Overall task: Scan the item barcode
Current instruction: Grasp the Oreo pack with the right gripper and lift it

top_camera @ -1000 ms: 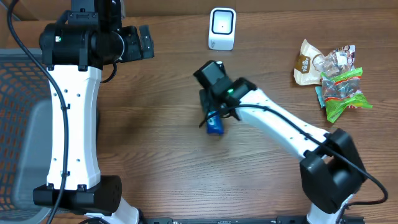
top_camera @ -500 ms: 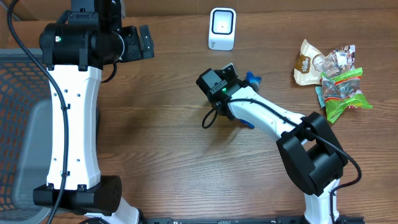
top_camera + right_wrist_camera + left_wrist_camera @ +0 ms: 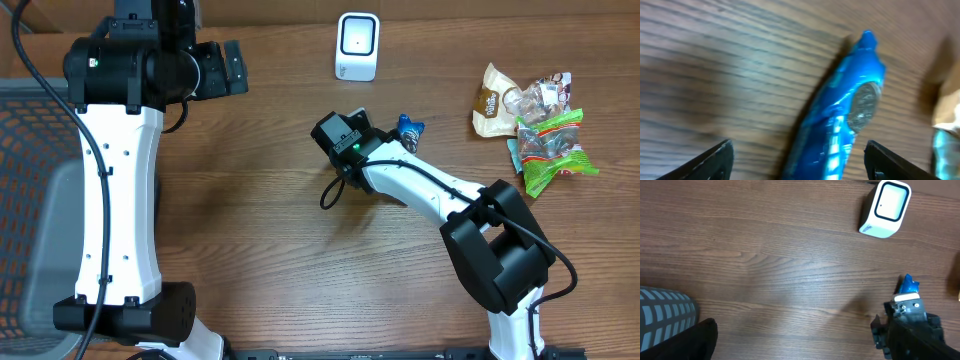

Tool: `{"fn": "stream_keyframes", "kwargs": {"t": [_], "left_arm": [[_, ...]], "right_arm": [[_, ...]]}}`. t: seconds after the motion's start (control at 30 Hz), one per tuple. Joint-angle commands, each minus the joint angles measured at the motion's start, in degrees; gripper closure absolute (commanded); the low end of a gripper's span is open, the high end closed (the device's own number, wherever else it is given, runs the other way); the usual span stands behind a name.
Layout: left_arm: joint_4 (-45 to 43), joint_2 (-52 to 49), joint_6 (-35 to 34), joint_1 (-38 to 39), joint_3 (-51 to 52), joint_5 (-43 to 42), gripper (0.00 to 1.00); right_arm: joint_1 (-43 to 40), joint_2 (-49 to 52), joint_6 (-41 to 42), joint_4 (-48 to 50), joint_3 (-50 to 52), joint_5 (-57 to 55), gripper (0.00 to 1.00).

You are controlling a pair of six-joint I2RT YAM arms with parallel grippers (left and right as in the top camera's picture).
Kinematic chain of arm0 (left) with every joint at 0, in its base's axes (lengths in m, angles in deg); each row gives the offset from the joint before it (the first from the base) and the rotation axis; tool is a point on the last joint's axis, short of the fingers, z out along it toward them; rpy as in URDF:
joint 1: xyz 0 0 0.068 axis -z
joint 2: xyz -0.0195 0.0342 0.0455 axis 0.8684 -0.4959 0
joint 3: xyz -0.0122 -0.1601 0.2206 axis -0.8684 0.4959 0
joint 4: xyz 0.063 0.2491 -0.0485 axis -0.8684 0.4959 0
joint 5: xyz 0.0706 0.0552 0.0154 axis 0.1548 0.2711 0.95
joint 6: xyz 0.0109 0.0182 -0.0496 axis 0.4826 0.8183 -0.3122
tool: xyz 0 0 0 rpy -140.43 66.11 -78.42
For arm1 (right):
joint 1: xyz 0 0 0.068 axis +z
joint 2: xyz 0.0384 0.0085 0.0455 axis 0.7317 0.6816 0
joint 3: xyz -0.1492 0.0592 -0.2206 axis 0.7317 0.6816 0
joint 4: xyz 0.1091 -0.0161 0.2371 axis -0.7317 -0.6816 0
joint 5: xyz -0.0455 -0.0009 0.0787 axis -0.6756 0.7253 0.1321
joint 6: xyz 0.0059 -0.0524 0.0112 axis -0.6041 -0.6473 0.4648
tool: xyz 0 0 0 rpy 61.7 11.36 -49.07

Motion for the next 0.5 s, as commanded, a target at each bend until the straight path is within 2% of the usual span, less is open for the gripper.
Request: {"fn": "stream_keyframes", "kwargs": {"t": [0.0,0.2,0.33,0.47], "left_arm": [[-0.17,-0.09,-1.16,0.37,-0.28,-0.20,0.00],[-0.15,-0.09,-1.16,0.37,-0.28,-0.22,0.00],[-0.17,-0.09,-1.16,0.37,-0.28,-0.20,0.00],[-0.17,-0.09,-1.16,0.37,-0.28,-0.20,0.00]], "right_arm": [[-0.72,0.61,0.15,1.88,0.66,3.08,0.20],[-7.21,0.79,2.12,3.74,3.04,3.82,0.26],[-11.76,0.79,1.81,3.69,3.69,15.76,0.33],[-12.04,0.79,1.62,2.69,3.72,17.88,0.39]]}}
